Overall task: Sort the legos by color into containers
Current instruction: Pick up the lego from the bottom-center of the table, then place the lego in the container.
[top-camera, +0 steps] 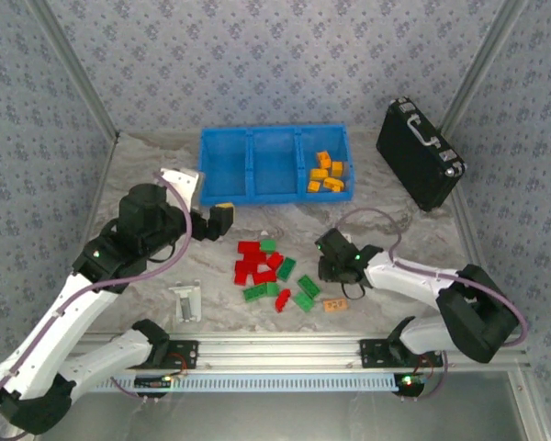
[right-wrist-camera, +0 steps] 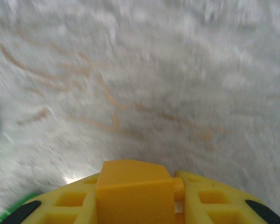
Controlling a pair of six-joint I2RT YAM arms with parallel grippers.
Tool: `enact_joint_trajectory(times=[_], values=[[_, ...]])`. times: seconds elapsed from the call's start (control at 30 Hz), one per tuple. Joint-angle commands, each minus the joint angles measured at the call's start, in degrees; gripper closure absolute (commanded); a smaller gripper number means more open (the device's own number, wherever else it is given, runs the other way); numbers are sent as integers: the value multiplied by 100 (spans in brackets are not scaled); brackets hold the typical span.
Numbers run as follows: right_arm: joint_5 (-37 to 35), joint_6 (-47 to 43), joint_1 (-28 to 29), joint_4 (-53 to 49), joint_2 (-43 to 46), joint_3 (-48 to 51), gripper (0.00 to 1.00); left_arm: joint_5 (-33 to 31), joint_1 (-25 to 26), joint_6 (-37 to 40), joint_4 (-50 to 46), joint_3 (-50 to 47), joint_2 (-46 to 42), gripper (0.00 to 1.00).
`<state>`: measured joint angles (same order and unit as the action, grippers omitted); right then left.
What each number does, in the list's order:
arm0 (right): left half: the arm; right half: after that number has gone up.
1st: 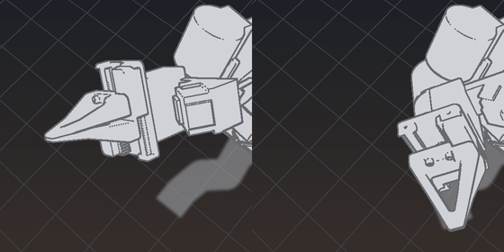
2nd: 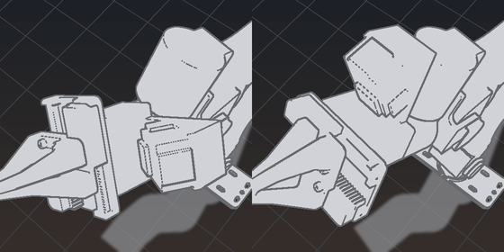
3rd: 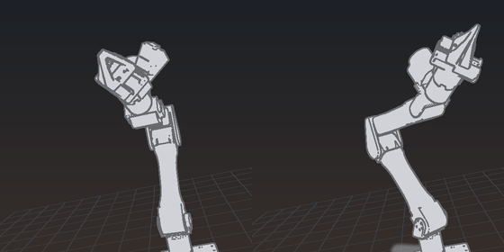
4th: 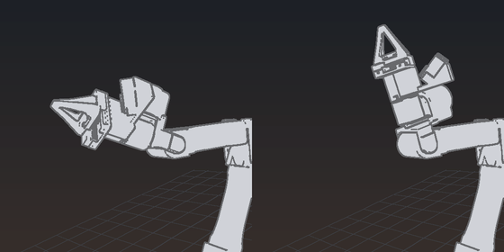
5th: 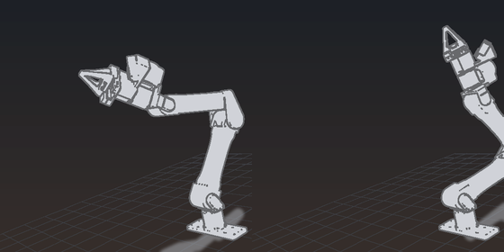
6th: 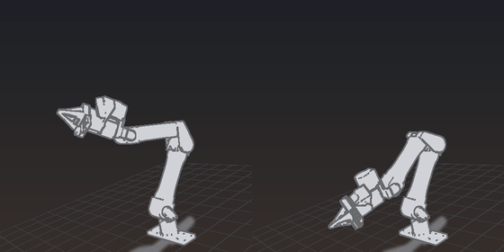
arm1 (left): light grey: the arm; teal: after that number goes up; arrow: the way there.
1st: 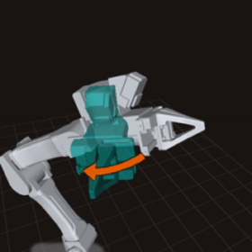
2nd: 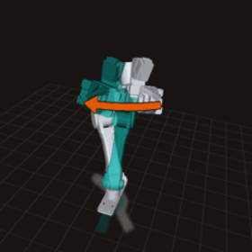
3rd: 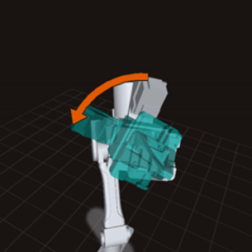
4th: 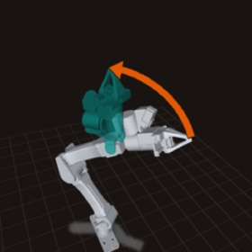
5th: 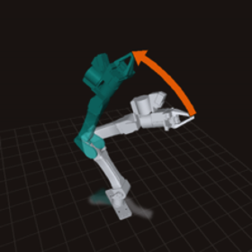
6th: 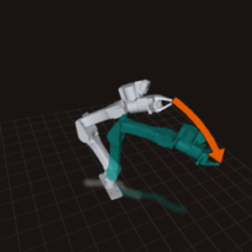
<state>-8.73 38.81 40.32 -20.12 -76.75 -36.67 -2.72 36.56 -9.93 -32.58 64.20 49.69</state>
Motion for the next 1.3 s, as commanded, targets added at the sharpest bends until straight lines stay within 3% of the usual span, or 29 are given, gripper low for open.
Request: enact_joint_trajectory(times=[0.0, 0.27, 0.5, 0.63, 0.73, 0.9, 1.13, 1.27], values=[[103, -556, -355, -104, -160, -736, 68, -106, 27, 148, 110, 205, 32, 0], [374, -1541, -1398, 196, -1172, -2496, 68, -266, 26, 526, 208, 459, 262, 0], [664, -1768, -2015, 255, -2764, -4692, 68, -240, 27, 677, 72, 558, 641, 0], [1032, -1859, -2243, 37, -3735, -5834, 63, -175, 27, 700, -210, 807, 919, 0], [1285, -1840, -2406, 55, -4159, -6290, 53, -196, 27, 642, -246, 845, 928, 0], [1722, -1982, -2571, 134, -4333, -6553, 27, -244, 18, 615, 131, 488, 647, 0], [2040, -2265, -2555, -41, -3854, -6565, 17, 262, 18, 489, -106, 333, 1029, 0], [1934, -3083, -2255, -91, -3144, -6377, 1, 474, 18, 620, 183, -95, 1108, 0]])
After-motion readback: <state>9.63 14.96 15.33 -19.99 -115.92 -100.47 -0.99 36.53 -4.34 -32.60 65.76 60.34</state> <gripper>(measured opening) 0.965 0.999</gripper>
